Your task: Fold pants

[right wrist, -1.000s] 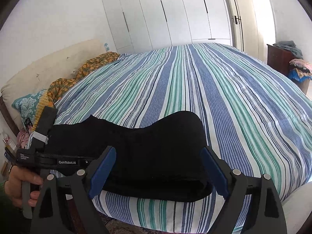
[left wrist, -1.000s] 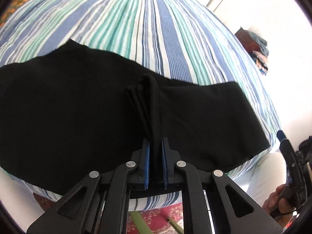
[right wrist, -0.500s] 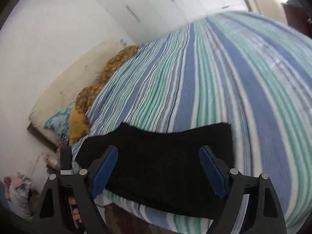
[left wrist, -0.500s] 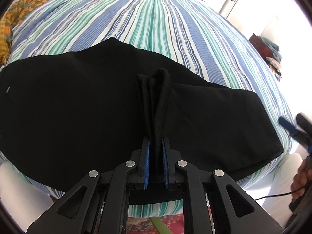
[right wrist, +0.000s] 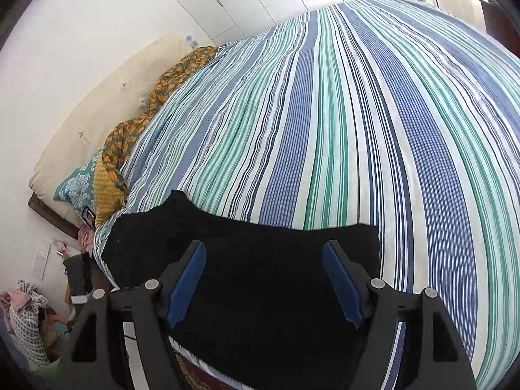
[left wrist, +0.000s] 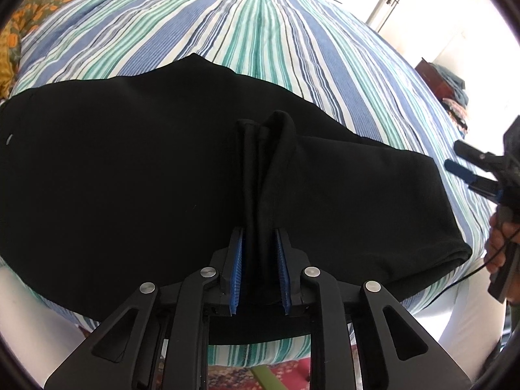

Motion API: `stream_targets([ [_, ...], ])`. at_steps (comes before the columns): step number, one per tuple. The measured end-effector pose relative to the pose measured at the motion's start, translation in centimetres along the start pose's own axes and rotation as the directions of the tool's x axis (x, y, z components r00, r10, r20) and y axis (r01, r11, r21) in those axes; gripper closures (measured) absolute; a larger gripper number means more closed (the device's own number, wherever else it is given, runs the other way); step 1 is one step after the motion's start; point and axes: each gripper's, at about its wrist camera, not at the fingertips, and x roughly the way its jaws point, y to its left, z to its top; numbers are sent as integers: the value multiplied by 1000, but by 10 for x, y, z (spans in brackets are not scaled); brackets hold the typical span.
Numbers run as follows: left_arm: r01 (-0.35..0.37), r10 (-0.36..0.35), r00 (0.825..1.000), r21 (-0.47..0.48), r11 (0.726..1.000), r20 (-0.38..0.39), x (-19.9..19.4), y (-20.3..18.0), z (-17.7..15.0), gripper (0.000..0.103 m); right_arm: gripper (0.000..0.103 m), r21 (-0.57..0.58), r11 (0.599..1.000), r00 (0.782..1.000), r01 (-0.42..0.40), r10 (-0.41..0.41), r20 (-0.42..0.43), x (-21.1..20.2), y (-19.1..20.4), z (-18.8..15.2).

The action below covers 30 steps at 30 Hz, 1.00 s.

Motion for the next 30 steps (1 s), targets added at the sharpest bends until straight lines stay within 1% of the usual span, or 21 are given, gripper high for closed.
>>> stream_targets([
  [1,3,-3,1000,0,1000,-1,1,-2,0,83,25,12,1000,1000,16,-16,-27,13,-10,1],
  [2,8,-8,1000,0,1000,-1,1,-2,0,82,25,33,998,995,45,-41,-89,31,-24,1],
  [3,6,-6,1000,2,1000,-1,1,-1,1,82,27,59,996,985,73,-62,-164,49,-36,-2],
  [4,2,-2,1000,6,1000,-2,2,-1,1,82,30,76,993,977,88,-71,-201,59,-45,-7],
  [6,-2,2,1000,11,1000,5,1,-2,0,82,31,51,994,985,99,-90,-144,46,-37,-10],
  [7,-4,4,1000,13,1000,7,0,-3,0,82,31,40,992,986,119,-114,-119,35,-30,-9],
  [8,-5,5,1000,16,1000,8,0,-3,0,81,31,32,992,989,122,-119,-82,22,-21,-11],
  [10,-4,4,1000,21,1000,12,-1,-5,1,79,28,-1,995,995,97,-97,-7,-6,-3,-17],
  [12,-6,5,1000,30,1000,19,-3,-7,0,68,23,-52,994,994,101,-99,45,-29,18,-29],
  [14,7,-8,1000,26,1000,28,-6,-9,-2,47,21,-90,990,992,109,-102,80,-40,32,-48],
  [15,14,-15,999,17,1000,37,-8,-8,-2,40,19,-103,988,991,117,-109,81,-40,36,-57],
  [16,20,-21,999,4,1000,49,-11,-6,-3,30,18,-110,985,990,130,-123,71,-35,37,-66],
  [17,27,-26,997,-14,1000,68,-15,-4,-2,25,17,-106,985,990,139,-136,42,-26,35,-75],
  [19,41,-37,995,-43,998,93,-21,0,-1,24,16,-45,989,987,143,-146,-63,-4,20,-90],
  [20,44,-38,994,-59,997,103,-24,2,-2,24,16,-19,989,986,146,-147,-78,2,14,-95],
  [21,43,-34,993,-75,996,115,-26,5,-2,23,13,-16,990,988,142,-142,-53,1,13,-98],
  [23,33,-20,991,-96,995,134,-30,11,-3,23,8,-23,992,991,128,-128,-42,-1,16,-95],
  [28,-14,34,983,-108,994,179,-38,15,-8,23,8,-32,991,991,129,-127,52,-19,22,-93],
  [29,-24,44,982,-108,994,185,-39,14,-8,23,6,-28,991,990,129,-127,67,-22,22,-93],
  [30,-35,56,980,-109,993,191,-41,13,-12,23,0,-22,990,988,136,-134,81,-25,22,-93],
])
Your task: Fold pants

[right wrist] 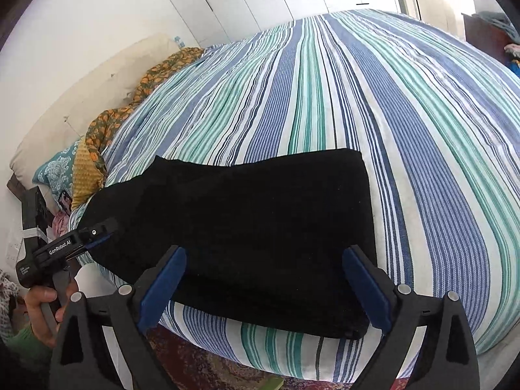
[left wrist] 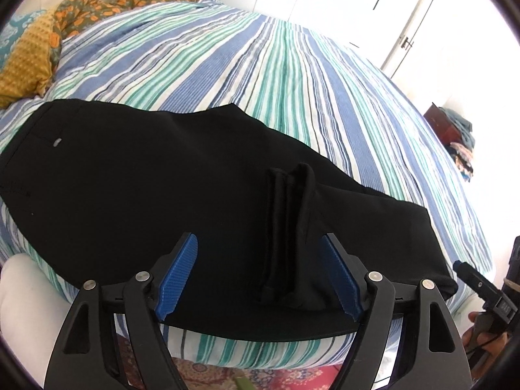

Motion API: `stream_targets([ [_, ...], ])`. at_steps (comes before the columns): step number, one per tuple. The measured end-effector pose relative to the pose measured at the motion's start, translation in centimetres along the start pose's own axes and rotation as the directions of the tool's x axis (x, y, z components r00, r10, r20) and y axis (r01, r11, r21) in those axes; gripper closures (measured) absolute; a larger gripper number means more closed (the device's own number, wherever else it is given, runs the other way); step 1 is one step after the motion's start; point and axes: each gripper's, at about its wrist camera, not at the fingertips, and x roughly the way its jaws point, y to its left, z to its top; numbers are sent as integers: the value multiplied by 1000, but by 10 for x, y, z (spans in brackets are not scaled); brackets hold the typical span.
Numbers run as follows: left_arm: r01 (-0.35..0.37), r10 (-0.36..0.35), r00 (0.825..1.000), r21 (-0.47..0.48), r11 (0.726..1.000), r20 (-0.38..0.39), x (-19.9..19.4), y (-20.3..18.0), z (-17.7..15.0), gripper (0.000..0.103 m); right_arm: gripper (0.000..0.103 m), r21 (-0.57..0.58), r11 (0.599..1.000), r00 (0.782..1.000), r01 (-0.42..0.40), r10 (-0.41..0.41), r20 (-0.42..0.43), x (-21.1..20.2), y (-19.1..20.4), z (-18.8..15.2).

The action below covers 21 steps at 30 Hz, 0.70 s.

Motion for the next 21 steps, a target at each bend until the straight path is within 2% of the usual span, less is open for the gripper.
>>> stream_targets([
  [6,-29,29,999,1,1000,13,-3,4,-2,23,0,-1,997,994,79,-78,78,-10,-2,8],
  [12,-41,41,999,-9,999,17,-5,8,-1,23,0,15,992,989,127,-128,74,-8,-9,8],
  [17,-48,49,999,-12,999,16,-4,8,1,23,0,4,991,987,131,-130,96,-12,-7,9],
  [21,-58,58,998,-17,998,2,-1,9,0,23,0,-11,992,989,128,-126,78,-9,-5,8],
])
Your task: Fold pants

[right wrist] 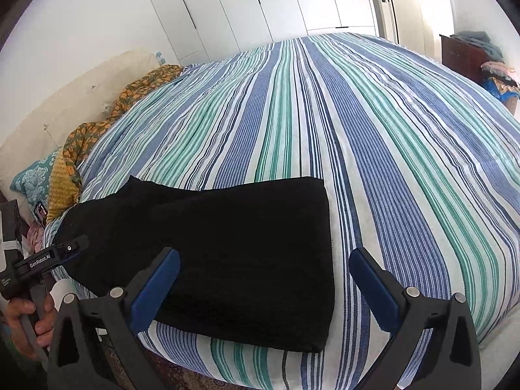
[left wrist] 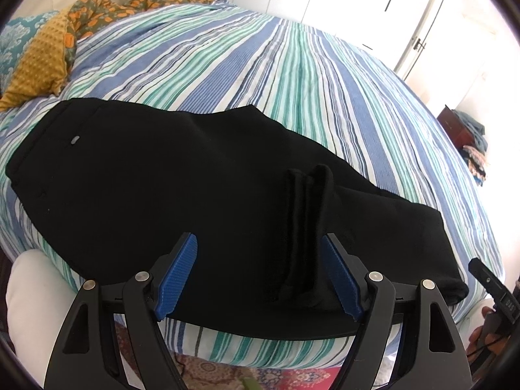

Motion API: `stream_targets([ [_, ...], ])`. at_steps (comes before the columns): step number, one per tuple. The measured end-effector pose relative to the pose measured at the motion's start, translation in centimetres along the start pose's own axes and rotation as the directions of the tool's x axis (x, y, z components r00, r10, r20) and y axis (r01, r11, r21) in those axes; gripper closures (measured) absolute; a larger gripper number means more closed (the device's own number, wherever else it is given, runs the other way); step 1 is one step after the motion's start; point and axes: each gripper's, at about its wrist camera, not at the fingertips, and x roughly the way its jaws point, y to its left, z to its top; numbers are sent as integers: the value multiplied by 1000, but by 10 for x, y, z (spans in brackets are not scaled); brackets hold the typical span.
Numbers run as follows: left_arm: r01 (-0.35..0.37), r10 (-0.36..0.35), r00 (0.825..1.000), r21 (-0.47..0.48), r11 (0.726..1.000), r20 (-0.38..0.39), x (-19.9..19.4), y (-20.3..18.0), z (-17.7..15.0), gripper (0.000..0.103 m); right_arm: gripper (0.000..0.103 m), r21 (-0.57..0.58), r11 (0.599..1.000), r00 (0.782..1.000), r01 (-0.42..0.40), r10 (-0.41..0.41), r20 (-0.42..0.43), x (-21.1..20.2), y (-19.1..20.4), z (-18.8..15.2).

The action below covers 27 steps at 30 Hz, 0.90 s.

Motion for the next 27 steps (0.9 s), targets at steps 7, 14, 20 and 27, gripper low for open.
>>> stream_targets([
  [7,-4,4,1000,3,1000,5,-1,0,0,23,0,-2,1000,1000,2,-2,-13,3,0,-3],
  [14,-7,7,1000,-6,1000,5,-1,2,0,23,0,24,1000,1000,3,-2,-19,4,-6,-4],
  [20,-10,10,1000,-3,1000,7,-1,1,0,23,0,21,1000,1000,0,0,-16,3,-4,-4],
  [27,-6,6,1000,-24,1000,-3,-5,7,5,23,0,26,1000,1000,1,0,-13,2,-5,-5],
])
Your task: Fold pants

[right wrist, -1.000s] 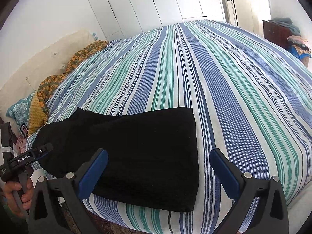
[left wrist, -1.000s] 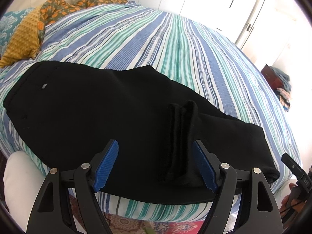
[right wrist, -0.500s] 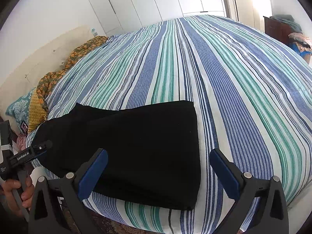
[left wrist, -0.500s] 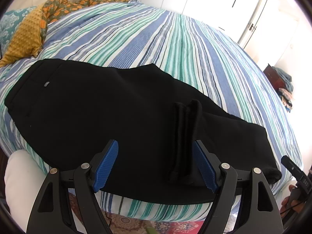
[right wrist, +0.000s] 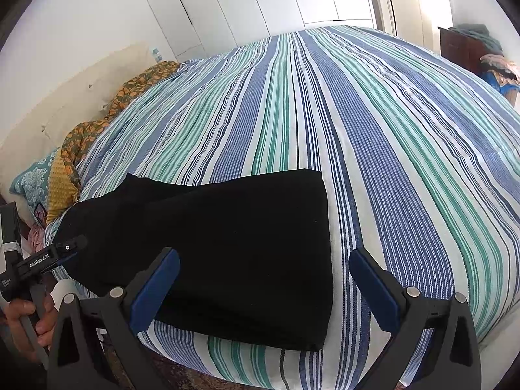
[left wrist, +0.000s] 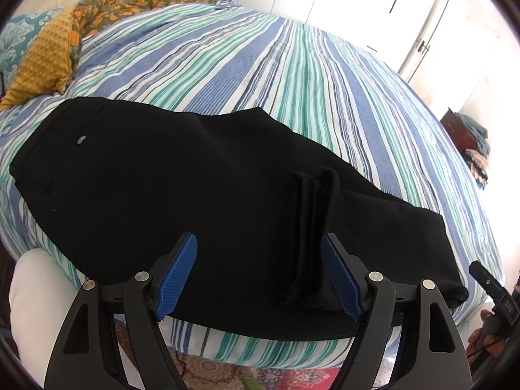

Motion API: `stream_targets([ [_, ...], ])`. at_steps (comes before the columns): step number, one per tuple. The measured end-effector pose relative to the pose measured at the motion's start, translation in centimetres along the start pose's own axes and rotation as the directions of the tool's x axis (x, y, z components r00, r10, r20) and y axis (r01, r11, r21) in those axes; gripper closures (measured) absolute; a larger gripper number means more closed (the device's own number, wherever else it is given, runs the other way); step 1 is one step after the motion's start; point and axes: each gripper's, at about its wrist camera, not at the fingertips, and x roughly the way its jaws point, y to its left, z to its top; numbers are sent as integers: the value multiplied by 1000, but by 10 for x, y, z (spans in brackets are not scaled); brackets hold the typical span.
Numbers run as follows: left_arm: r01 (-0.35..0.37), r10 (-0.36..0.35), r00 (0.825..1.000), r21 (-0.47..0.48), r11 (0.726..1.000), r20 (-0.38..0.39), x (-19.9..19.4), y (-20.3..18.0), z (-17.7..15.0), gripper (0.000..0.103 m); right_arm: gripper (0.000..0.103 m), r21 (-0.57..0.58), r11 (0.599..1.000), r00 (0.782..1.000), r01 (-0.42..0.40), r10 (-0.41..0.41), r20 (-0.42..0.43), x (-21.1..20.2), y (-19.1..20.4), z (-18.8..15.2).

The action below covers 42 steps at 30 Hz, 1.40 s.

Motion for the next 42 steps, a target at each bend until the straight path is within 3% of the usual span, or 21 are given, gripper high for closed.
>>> stream_targets([
  [4,52,-48,998,-131,990,29,-22,40,20,23,0,4,1000,1000,-3,3,7,-2,-2,0],
  [7,108,-90,993,-307,946,70,-44,104,38,23,0,9,1000,1000,-2,2,3,-2,-3,0],
  [10,142,-76,986,-503,853,150,-66,181,45,23,0,19,1000,1000,-8,8,3,-1,-4,1],
  [13,174,-51,980,-698,694,194,-78,264,35,23,0,10,1000,1000,-9,8,2,-1,-2,1],
  [14,180,-59,981,-734,655,187,-76,282,30,23,0,6,1000,1000,-10,10,-1,0,-1,1],
  [15,176,-63,983,-761,625,175,-73,297,24,23,0,2,1000,1000,-10,10,-3,0,0,0],
  [17,162,-68,986,-781,603,152,-65,312,16,23,0,-8,1000,1000,-11,11,-10,2,2,0],
  [19,147,-88,989,-776,613,118,-54,315,12,26,0,-17,1000,1000,-11,10,-15,4,5,0],
  [23,141,-131,989,-731,668,71,-28,304,19,30,0,-33,999,1000,-6,5,-29,7,8,-3],
  [26,120,-108,992,-737,665,64,-16,304,21,32,0,-37,999,1000,-3,2,-30,7,9,-3],
  [29,162,-132,986,-733,661,99,-13,306,25,49,0,-32,1000,1000,0,-1,-28,7,6,-3],
  [32,152,-105,988,-711,687,109,-16,303,23,58,0,-20,1000,1000,-1,0,-30,7,3,-3],
  [36,143,-116,989,-722,677,87,-1,311,14,59,0,-23,1000,999,-4,3,-36,9,4,-4],
  [38,150,-125,988,-727,669,89,6,312,13,54,0,-33,999,999,-7,6,-41,11,7,-4],
  [40,140,-115,990,-716,684,84,6,308,19,55,0,-44,999,999,-9,7,-46,11,9,-5],
  [42,99,-73,995,-690,717,67,3,301,24,67,0,-55,998,999,-8,5,-45,11,11,-6],
])
